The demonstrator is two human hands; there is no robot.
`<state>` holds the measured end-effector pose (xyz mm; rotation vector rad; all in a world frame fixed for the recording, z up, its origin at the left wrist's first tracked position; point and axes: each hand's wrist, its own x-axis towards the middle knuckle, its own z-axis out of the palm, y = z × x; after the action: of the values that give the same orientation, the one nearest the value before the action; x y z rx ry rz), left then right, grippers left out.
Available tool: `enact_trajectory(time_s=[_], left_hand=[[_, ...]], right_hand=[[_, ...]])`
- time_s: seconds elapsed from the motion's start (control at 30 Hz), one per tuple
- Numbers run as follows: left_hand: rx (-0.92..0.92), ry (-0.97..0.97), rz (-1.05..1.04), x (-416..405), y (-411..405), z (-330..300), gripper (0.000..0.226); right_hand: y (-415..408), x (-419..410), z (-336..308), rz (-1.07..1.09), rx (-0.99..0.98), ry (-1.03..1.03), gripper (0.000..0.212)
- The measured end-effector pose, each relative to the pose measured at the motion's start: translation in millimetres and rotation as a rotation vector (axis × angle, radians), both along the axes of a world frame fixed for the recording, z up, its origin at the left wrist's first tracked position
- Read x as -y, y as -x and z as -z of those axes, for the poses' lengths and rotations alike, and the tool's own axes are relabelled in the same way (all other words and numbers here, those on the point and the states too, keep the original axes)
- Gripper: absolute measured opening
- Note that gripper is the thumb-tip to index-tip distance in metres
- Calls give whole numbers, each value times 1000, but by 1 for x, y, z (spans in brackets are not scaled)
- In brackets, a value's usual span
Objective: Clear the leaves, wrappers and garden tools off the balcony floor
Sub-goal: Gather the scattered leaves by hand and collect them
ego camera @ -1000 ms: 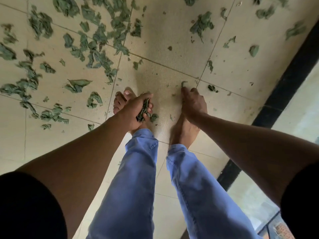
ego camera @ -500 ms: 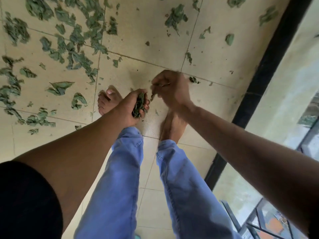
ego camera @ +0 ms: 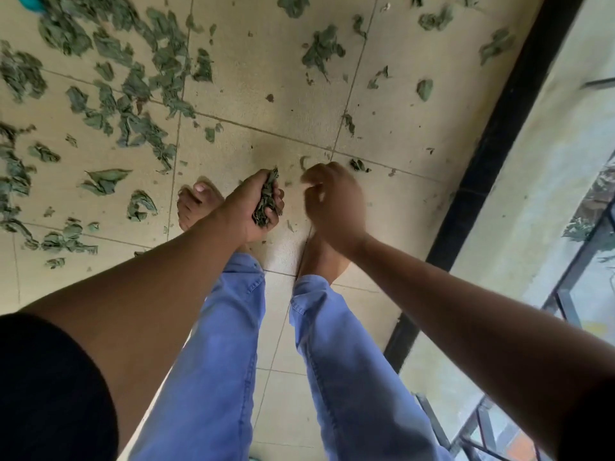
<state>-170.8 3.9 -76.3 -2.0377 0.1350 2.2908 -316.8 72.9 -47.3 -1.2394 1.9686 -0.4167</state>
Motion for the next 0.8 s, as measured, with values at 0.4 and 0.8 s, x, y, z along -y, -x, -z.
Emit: enact_trajectory(time_s=[0.4,0.8], left_hand=[[-160,-85,-86,-6,-10,7,28],[-168,-65,-194,-21,-57,13,35]], right_hand=[[59,16,70,-267,-293,-313,26],[-14,40,85,-197,-213,-164,22]])
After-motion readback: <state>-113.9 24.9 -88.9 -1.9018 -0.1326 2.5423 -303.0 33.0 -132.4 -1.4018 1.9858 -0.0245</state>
